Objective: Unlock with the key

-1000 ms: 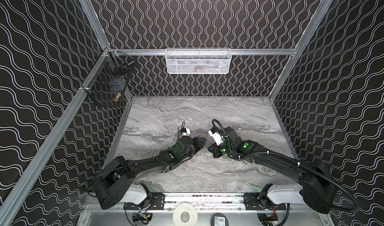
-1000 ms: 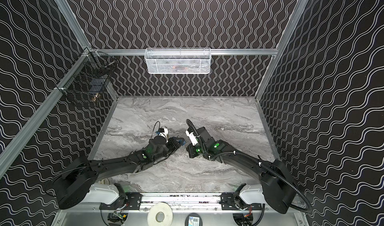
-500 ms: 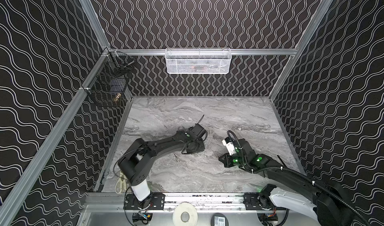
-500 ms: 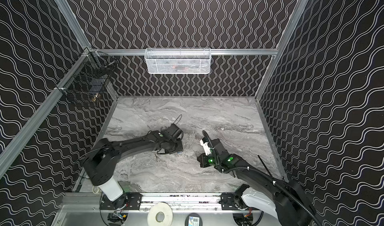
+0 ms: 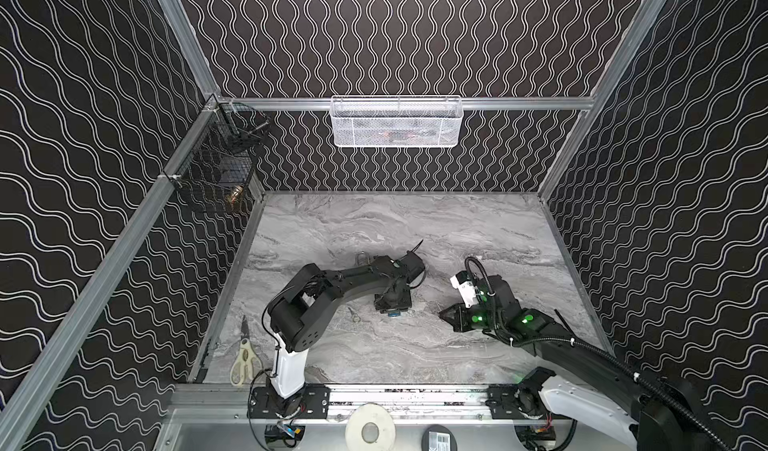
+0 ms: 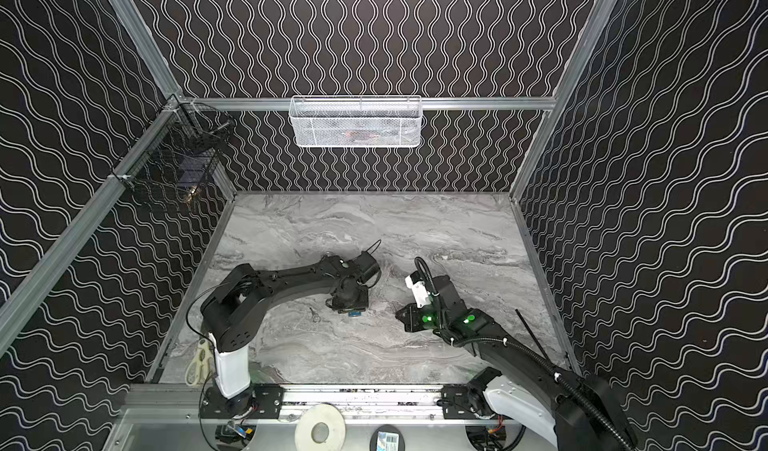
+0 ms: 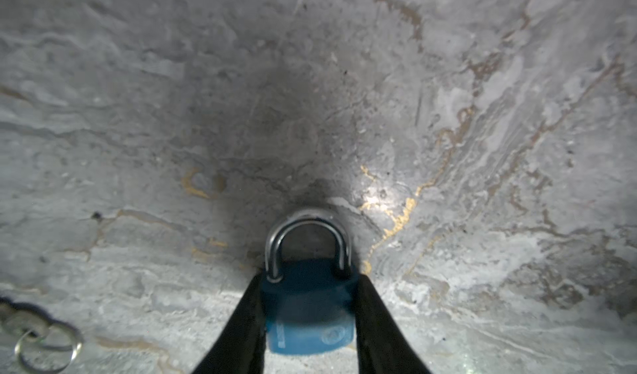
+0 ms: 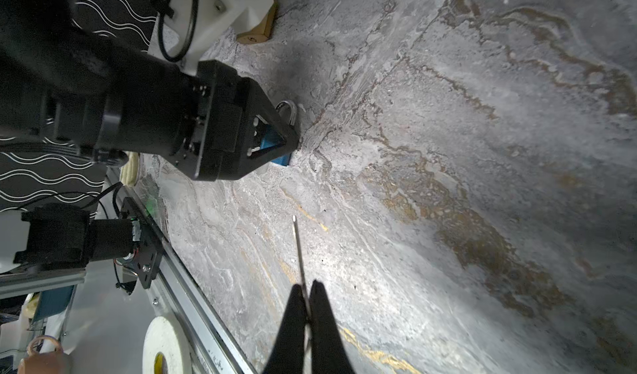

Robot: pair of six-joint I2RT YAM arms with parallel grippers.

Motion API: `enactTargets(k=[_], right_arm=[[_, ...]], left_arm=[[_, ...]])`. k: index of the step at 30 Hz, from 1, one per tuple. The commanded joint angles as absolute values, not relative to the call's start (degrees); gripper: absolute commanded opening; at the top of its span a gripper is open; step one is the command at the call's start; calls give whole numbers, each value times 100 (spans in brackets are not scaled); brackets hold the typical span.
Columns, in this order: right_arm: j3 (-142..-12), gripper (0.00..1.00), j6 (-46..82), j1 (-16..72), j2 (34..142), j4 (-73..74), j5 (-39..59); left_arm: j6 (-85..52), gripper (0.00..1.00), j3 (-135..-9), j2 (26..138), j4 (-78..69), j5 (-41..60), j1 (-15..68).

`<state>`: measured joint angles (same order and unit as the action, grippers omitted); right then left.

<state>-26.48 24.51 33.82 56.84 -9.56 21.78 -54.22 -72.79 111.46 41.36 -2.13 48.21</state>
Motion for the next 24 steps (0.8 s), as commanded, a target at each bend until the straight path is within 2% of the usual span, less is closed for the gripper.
enactTargets(k=[1, 6, 9, 16, 20, 24], right_arm=[[-2628, 0, 2364, 3336, 5668, -903, 2363], [-2646, 0, 2320, 3254, 5749, -899, 2469], [-2679, 0, 2288, 3218, 5822, -888, 2511], [-2733, 0, 2216, 3182, 5947, -888, 2575], [-2698, 0, 2215, 3164, 5949, -870, 2592], [-2691, 0, 2205, 3155, 5907, -906, 2585]], left_arm=[[-5618, 37, -7172, 11409, 4569, -264, 4834], [-5657, 70, -7388, 11567, 5021, -447, 4946], [-5809, 71, -7312, 11483, 4979, -435, 5013], [-5991, 66, -7229, 11388, 5037, -464, 5152], [-6020, 67, -6866, 11227, 4446, -30, 5195], [-6022, 67, -7273, 11403, 5321, -523, 5326]])
